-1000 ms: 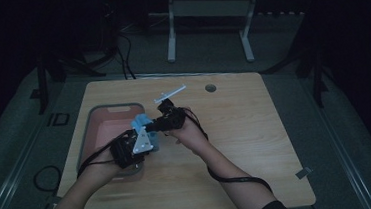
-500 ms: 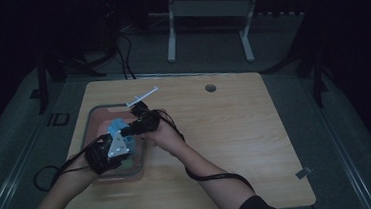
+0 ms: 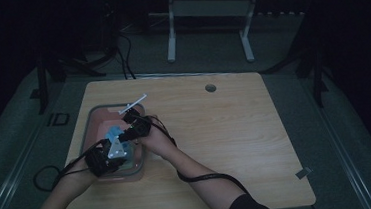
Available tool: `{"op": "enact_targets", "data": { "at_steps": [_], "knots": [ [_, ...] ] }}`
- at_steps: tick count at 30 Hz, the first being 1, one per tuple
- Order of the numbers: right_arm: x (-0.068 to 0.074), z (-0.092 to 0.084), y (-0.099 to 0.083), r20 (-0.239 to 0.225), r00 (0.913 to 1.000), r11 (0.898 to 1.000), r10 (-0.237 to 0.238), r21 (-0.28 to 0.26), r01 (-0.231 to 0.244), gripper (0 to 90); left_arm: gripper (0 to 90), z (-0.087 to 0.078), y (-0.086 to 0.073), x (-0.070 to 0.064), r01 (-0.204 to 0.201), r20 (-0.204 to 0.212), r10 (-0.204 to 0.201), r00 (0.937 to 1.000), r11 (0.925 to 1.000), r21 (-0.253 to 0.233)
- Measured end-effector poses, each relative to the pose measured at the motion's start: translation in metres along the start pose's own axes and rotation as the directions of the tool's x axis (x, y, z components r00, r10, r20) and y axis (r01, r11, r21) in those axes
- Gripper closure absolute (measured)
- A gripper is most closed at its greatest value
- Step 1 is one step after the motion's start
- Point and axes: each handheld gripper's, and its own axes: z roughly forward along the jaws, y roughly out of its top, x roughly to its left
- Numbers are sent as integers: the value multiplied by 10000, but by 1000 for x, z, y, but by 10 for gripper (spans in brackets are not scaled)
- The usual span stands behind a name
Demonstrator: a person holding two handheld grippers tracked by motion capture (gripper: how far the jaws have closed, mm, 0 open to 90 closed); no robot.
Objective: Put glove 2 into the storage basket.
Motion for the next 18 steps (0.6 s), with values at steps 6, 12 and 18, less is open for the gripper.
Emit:
{"op": "enact_targets", "data": {
  "at_steps": [6, 12, 18],
  "knots": [
    [-3, 11, 0, 364, 9993, 9994, 15, 359, -28, 768, 778, 11, -2, 4, -28, 75, 26, 10000, 9996, 290],
    [0, 16, 4, 622, 9977, 9985, -260, 487, 230, 703, 766, 14, -2, 9, 273, 304, -283, 9991, 9991, 329],
    [-2, 12, 5, 873, 9957, 9993, -304, 263, 282, 498, 737, 18, -2, 10, 409, 440, -423, 9981, 9986, 322]
  ]
}}
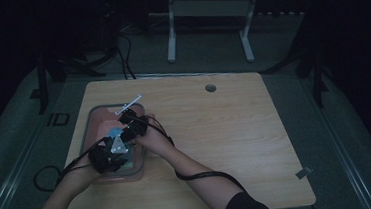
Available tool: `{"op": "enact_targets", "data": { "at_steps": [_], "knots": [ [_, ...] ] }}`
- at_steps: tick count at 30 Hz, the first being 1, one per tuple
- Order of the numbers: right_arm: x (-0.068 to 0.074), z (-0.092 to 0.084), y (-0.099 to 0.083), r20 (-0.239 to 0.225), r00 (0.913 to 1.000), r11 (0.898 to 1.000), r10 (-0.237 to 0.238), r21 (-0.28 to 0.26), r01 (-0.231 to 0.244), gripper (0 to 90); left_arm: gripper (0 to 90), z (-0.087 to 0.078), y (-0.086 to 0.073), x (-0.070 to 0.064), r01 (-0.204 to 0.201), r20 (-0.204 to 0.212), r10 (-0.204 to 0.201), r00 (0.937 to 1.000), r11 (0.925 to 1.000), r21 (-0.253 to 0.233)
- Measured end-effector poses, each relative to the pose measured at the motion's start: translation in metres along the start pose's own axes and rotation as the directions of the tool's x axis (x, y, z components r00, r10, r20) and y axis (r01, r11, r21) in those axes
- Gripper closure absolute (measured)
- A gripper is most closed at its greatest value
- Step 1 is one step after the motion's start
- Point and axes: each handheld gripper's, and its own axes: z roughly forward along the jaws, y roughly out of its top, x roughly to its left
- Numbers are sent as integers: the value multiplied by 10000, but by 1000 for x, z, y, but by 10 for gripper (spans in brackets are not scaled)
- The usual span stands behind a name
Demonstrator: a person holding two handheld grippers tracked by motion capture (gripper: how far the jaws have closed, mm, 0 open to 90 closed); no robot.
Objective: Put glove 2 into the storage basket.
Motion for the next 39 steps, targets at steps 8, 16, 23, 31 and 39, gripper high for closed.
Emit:
{"op": "enact_targets", "data": {
  "at_steps": [8, 16, 23, 31, 39],
  "knots": [
    [-8, -20, -2, 26, 10000, 9985, 36, -547, -35, 350, 606, -5, -2, 1, 516, -123, -520, 9986, 9982, -312],
    [-11, -43, -10, -474, 9987, 9970, -187, -765, 150, 235, 183, -24, -6, 11, 2102, -160, -2136, 9768, 9702, -1203],
    [-6, -61, -21, -714, 9958, 9943, -580, -935, 512, 198, 27, -33, 2, 7, 2361, -2, -2409, 9706, 9514, -1980],
    [-12, -82, -38, -544, 9957, 9924, -745, -1017, 687, 168, 27, -39, 18, -9, 2437, 675, -2343, 9698, 9208, -3045],
    [-22, -98, -60, -400, 9969, 9922, -680, -1069, 634, 158, 27, -40, 37, -21, 2438, 1039, -2213, 9697, 9066, -3444]
  ]
}}
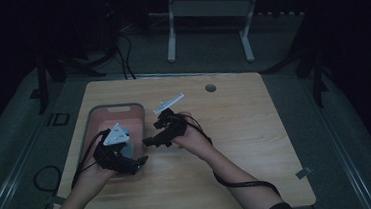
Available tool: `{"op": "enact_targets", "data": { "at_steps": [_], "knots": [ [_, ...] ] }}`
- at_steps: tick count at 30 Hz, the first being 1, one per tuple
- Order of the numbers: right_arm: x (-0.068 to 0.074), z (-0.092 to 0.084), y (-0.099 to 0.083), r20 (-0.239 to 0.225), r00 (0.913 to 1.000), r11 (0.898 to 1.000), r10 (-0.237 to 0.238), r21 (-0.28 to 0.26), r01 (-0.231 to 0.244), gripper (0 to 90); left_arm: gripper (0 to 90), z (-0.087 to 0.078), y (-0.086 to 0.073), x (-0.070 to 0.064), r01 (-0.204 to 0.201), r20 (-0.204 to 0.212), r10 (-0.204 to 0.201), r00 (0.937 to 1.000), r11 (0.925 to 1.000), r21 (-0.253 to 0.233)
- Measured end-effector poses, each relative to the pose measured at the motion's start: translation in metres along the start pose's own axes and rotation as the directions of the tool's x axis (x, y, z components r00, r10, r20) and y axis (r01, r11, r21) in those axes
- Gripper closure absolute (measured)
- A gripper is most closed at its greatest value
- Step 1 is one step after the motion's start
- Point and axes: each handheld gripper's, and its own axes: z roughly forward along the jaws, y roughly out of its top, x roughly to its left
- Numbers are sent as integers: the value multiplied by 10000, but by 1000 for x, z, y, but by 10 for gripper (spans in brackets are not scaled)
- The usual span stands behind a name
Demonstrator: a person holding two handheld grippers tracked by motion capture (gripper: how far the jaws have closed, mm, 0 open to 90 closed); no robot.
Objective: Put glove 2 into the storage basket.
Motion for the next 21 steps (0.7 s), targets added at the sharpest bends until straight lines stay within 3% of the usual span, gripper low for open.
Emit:
{"op": "enact_targets", "data": {
  "at_steps": [6, 11, 18, 21],
  "knots": [
    [-5, -10, -16, 203, 9997, 9999, -147, 57, 146, 152, 27, 7, 8, -11, -75, 316, 82, 9995, 9997, -213],
    [-14, -26, -35, 445, 9990, 10000, -55, 75, 52, 147, 27, 21, 19, -29, -485, 760, 509, 9958, 9983, -331],
    [-22, -39, -54, 678, 9977, 9999, 93, 75, -99, 147, 27, 38, 27, -45, -738, 1190, 782, 9898, 9964, -410],
    [-27, -47, -69, 763, 9968, 9997, 249, 53, -254, 146, 27, 50, 31, -57, -1006, 1500, 1053, 9831, 9942, -382]
  ]
}}
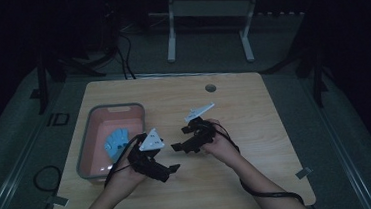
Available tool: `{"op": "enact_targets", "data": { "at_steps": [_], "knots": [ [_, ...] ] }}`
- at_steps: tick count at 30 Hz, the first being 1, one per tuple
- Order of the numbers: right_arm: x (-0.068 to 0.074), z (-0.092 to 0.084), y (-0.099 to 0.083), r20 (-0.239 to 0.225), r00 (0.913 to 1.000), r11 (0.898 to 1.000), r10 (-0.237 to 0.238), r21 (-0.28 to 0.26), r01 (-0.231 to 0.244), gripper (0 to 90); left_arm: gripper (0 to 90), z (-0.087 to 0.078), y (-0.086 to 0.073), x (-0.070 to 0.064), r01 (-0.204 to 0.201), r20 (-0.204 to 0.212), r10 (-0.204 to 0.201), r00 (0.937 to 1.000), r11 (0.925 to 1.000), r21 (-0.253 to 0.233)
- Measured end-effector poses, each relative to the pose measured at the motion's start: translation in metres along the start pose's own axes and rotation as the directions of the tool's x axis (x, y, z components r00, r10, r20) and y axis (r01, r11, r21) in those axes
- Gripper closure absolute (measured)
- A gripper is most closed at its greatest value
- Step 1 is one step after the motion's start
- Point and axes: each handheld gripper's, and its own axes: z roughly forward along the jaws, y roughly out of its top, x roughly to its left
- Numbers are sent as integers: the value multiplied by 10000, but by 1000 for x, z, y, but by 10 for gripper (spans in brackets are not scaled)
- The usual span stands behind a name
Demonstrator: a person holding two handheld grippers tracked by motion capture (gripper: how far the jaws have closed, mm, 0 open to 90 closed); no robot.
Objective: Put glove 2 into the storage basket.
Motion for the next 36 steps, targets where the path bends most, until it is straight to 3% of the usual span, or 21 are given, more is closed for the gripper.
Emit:
{"op": "enact_targets", "data": {
  "at_steps": [12, 17, 20, 26, 28, 34, 36],
  "knots": [
    [-13, -23, -43, 302, 9992, 9994, 264, -222, -257, 144, 27, 36, 5, -23, -302, 949, 308, 9950, 9995, -77],
    [-19, -29, -64, 535, 9977, 9990, 417, -205, -407, 142, 27, 49, 4, -34, -773, 923, 777, 9927, 9970, -82],
    [-21, -31, -76, 596, 9966, 9982, 569, -222, -557, 142, 27, 54, 2, -38, -834, 1065, 832, 9908, 9965, -33],
    [-25, -35, -99, 684, 9953, 9976, 684, -167, -674, 141, 27, 69, -8, -40, -740, 1472, 714, 9865, 9972, 128],
    [-25, -35, -105, 790, 9947, 9978, 662, -133, -653, 142, 27, 74, -12, -42, -788, 1715, 742, 9824, 9967, 200],
    [-25, -34, -117, 901, 9928, 9966, 795, -268, -774, 142, 27, 85, -27, -43, -943, 1792, 867, 9800, 9949, 343],
    [-24, -35, -124, 1147, 9904, 9969, 772, -244, -749, 141, 27, 88, -31, -43, -828, 1898, 741, 9790, 9958, 384]
  ]
}}
